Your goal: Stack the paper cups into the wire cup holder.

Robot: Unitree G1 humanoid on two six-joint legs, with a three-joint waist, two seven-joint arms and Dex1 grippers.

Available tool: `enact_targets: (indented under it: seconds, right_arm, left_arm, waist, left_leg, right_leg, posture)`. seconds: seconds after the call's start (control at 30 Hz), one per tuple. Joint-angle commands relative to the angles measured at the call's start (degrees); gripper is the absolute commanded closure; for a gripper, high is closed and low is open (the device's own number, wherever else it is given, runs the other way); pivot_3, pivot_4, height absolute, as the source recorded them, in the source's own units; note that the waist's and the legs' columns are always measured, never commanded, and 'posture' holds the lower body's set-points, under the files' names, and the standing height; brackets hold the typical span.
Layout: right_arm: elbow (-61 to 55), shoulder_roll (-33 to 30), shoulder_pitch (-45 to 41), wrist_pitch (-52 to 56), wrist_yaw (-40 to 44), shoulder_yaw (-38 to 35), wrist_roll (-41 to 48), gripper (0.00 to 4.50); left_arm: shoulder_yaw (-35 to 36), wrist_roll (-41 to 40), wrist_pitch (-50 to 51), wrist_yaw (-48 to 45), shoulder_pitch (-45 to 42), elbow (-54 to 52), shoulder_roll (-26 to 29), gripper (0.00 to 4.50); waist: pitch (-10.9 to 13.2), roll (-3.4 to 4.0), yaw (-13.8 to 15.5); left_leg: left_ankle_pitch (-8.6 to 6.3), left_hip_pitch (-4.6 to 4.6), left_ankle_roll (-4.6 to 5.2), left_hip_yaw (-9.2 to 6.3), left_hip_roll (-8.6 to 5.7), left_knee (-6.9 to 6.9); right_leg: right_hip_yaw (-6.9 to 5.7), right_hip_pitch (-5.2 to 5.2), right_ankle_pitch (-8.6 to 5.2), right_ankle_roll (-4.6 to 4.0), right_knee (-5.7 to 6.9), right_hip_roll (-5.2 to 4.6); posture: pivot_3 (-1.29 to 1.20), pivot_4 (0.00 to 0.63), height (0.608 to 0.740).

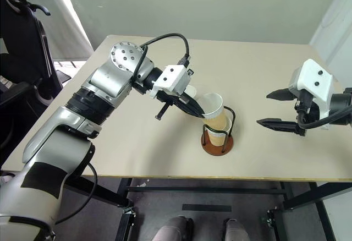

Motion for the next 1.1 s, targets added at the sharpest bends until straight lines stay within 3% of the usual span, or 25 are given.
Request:
enact_targets:
  seconds: [0.03, 0.2, 0.33, 0.63, 0.93, 1.1]
  right_arm:
    - [-0.93, -0.73, -0.36, -0.36, -0.36, -2.15, 0.25, 0.76]
    - [-0.95, -0.8, -0.32, -0.4, -0.38, -2.02, 0.12, 0.76]
    - [-0.97, -0.88, -0.35, -0.4, -0.38, -1.89, 0.01, 0.76]
    - [-0.98, -0.34, -1.3, -0.27, -0.86, -1.3, 0.22, 0.76]
    - [-1.1, 1.03, -4.03, 0.4, -1.81, -0.69, 1.44, 0.76]
    - [0.11, 1.71, -6.23, -0.58, -1.21, 1.39, 0.84, 0.76]
  left_arm:
    - [2.57, 3.6, -3.09, -1.75, 0.13, 2.7, -1.61, 4.46]
    - [5.22, 5.42, -2.95, -1.75, 0.16, 5.0, -3.81, 4.46]
    - [7.55, 6.72, -2.69, -1.74, 0.41, 5.91, -5.26, 3.25]
    - [13.29, 8.57, -0.64, -0.2, -0.19, 8.26, -7.63, 0.01]
    - [20.94, 11.91, 3.88, 5.88, -2.24, 12.57, -6.29, 0.01]
    - [21.82, 18.24, -4.3, 10.83, -1.58, 16.27, -2.42, 0.01]
  waist:
    - [0.0, 0.0, 0.04]
    - [0.0, 0.0, 0.06]
    - [0.0, 0.0, 0.06]
    - [0.0, 0.0, 0.09]
    - [0.0, 0.0, 0.06]
    - [0.0, 0.0, 0.04]
  left_leg:
    - [0.0, 0.0, 0.0, 0.0, 0.0, 0.01]
    - [-0.01, -0.01, 0.02, 0.0, 0.0, 0.05]
    - [-0.01, -0.01, 0.02, 0.01, 0.0, 0.05]
    - [-0.01, -0.01, 0.04, 0.03, 0.0, 0.06]
    - [0.0, 0.0, 0.05, 0.09, 0.0, 0.06]
    - [-0.01, 0.02, 0.06, 0.12, 0.01, 0.05]
  right_leg:
    - [0.0, 0.01, 0.0, 0.0, 0.0, 0.0]
    - [0.0, 0.01, 0.01, 0.01, 0.02, 0.0]
    - [0.0, 0.01, 0.01, 0.02, 0.01, 0.0]
    - [0.02, 0.01, 0.01, 0.04, 0.01, 0.0]
    - [0.03, -0.01, 0.01, 0.04, 0.01, 0.0]
    - [0.07, -0.04, 0.0, 0.05, 0.02, 0.01]
  posture:
    - [0.0, 0.15, 0.74]
    - [0.0, 0.15, 0.74]
    - [0.0, 0.15, 0.74]
    - [0.0, 0.15, 0.74]
    - [0.0, 0.15, 0.74]
    - [0.0, 0.15, 0.74]
